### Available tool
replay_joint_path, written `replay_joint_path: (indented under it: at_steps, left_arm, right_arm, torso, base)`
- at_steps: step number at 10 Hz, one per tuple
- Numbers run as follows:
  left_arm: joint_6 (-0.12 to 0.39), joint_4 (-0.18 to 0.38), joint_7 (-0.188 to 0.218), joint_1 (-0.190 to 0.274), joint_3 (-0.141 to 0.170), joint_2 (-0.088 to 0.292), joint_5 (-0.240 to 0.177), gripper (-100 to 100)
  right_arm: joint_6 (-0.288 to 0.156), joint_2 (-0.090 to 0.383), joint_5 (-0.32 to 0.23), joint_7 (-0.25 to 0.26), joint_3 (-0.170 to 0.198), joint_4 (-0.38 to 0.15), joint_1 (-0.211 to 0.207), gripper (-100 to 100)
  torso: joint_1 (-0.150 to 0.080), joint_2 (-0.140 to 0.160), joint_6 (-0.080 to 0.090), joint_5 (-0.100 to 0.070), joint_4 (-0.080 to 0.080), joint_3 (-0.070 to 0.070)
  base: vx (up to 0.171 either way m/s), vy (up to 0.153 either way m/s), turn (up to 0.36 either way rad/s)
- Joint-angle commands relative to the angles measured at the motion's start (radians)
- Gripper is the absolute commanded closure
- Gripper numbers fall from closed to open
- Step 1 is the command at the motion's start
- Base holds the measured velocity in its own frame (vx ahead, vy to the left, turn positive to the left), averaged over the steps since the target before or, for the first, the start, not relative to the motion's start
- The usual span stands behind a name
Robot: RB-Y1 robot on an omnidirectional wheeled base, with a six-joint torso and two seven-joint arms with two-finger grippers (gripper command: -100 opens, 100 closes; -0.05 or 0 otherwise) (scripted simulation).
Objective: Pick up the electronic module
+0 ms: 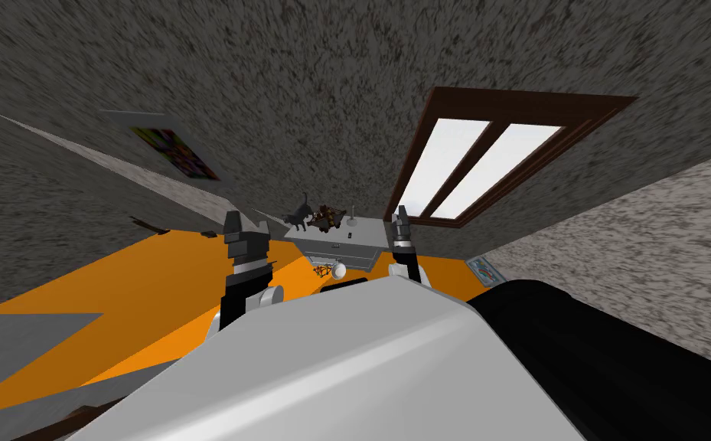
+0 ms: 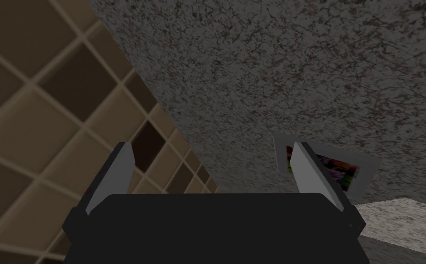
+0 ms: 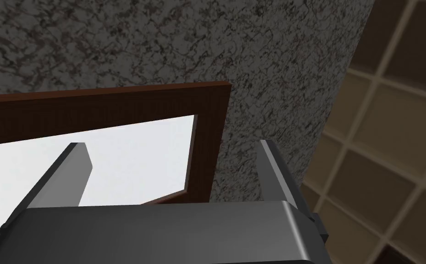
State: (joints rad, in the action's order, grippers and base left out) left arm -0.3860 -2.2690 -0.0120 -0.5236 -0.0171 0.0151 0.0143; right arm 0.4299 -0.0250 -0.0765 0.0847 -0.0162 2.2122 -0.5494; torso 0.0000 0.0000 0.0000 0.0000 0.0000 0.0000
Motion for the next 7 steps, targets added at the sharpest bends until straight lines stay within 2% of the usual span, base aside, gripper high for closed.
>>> replay_joint_path:
  at_steps: [1,4,6,7]
  left_arm:
    - [0.0,0.0,0.0,0.0,0.0,0.0,0.0,0]
    - [0.0,0.0,0.0,0.0,0.0,0.0,0.0,0]
    - [0.0,0.0,0.0,0.0,0.0,0.0,0.0,0]
    - [0.0,0.0,0.0,0.0,0.0,0.0,0.0,0]
  right_arm:
    - [0.003,0.028,-0.012,-0.004,0.005,-0.018,-0.007,-100]
    - [0.015,0.106,-0.054,-0.017,0.024,-0.084,-0.03,-100]
    - [0.027,0.166,-0.093,-0.028,0.044,-0.14,-0.048,-100]
    - [0.027,0.167,-0.093,-0.028,0.044,-0.149,-0.048,-100]
  torso:
    - [0.0,0.0,0.0,0.0,0.0,0.0]
    - [0.005,0.004,0.0,0.001,0.001,0.002]
    - [0.009,0.005,0.0,0.002,0.001,0.003]
    - [0.012,0.005,0.0,0.002,0.001,0.003]
  base:
    - [-0.016,0.023,0.016]
    - [-0.064,0.09,0.031]
    - [-0.072,0.163,0.071]
    - [-0.047,0.142,0.016]
